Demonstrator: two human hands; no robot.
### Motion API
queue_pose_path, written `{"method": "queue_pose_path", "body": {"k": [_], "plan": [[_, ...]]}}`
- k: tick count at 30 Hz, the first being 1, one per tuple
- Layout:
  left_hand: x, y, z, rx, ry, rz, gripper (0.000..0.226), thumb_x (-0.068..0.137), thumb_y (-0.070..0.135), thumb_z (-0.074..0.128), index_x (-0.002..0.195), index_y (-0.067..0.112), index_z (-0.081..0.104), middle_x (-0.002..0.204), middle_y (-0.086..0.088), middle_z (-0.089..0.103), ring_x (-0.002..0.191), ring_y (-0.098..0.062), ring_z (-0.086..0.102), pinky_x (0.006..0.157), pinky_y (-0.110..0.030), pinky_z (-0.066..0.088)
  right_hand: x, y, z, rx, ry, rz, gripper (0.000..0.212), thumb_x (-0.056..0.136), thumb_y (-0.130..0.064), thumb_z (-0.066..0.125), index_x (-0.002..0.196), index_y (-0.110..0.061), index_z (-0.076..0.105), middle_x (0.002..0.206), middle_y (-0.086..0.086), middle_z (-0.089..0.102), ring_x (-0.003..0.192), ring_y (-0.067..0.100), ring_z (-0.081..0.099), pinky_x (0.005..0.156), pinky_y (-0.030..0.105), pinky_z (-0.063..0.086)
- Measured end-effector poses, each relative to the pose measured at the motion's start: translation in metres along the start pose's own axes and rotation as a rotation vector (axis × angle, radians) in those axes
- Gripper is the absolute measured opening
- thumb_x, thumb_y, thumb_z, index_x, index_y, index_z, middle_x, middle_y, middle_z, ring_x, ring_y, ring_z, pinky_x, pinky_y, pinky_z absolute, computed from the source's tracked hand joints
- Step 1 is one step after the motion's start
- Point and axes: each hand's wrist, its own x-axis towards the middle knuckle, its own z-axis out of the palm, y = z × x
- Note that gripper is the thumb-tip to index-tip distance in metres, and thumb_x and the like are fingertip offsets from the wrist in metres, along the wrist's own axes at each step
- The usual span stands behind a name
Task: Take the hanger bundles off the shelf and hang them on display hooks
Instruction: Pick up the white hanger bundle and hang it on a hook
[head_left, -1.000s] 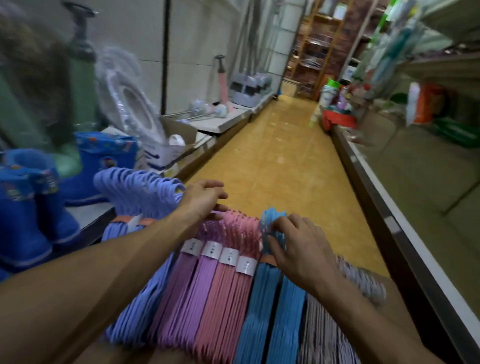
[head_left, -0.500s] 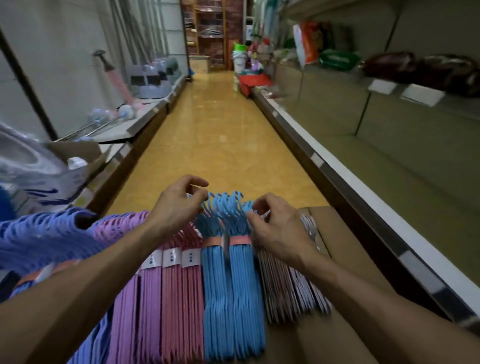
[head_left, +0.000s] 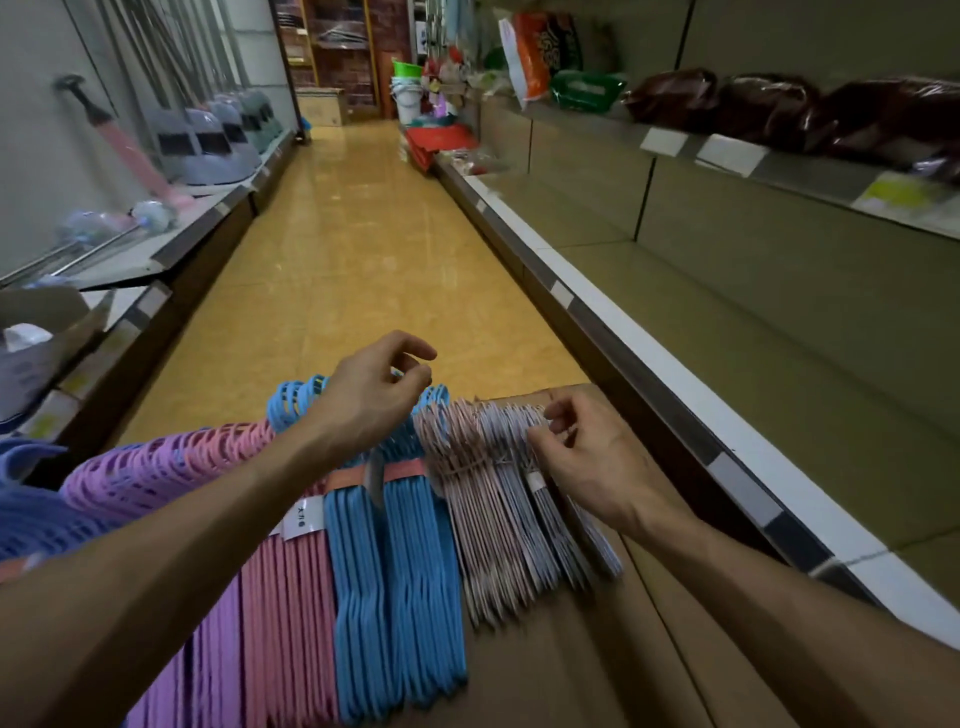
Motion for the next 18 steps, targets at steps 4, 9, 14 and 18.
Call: {"method": "queue_pose_path", "body": {"k": [4,9,14,18], "plan": [[0.007,0.010,0.025,0.141,-0.100,0.105,0.020,0.100,0.024,0.053,0.118,0.021,0.060,0.097,0.010,0.063,0.088,-0.010,0.061,0.068,-0.014,0.045,-0.003,0.029,-0.007,-0.070,-0.060,0.114,0.046,0.092,-0.048,0.062,0.128,-0.020,0.051,0.122,-0.002,0.054,0.106,0.013,0.056,0.096,0.039,0.052],[0.021,0.005,0.057,0.572,-0.279,0.248,0.037,0.100,0.033,0.048,0.133,0.015,0.053,0.124,-0.008,0.064,0.116,-0.026,0.055,0.095,-0.037,0.045,-0.002,0.058,0.003,-0.133,-0.142,0.224,0.074,0.086,-0.053,0.068,0.145,-0.021,0.037,0.143,0.003,0.047,0.126,0.022,0.050,0.105,0.045,0.047],[0.035,-0.001,0.082,0.945,-0.398,0.253,0.044,0.101,0.041,0.036,0.135,0.016,0.049,0.129,-0.011,0.062,0.135,-0.029,0.041,0.117,-0.047,0.021,0.001,0.082,0.027,-0.147,-0.207,0.326,0.092,0.083,-0.050,0.072,0.155,-0.022,0.021,0.157,0.006,0.032,0.140,0.028,0.038,0.113,0.050,0.038],[0.044,-0.002,0.092,0.963,-0.419,0.238,0.042,0.103,0.036,0.033,0.128,0.011,0.055,0.121,-0.014,0.067,0.139,-0.031,0.038,0.120,-0.055,0.007,0.004,0.089,0.047,-0.170,-0.254,0.344,0.097,0.084,-0.049,0.072,0.157,-0.020,0.015,0.161,0.007,0.024,0.146,0.029,0.029,0.117,0.048,0.032]]}}
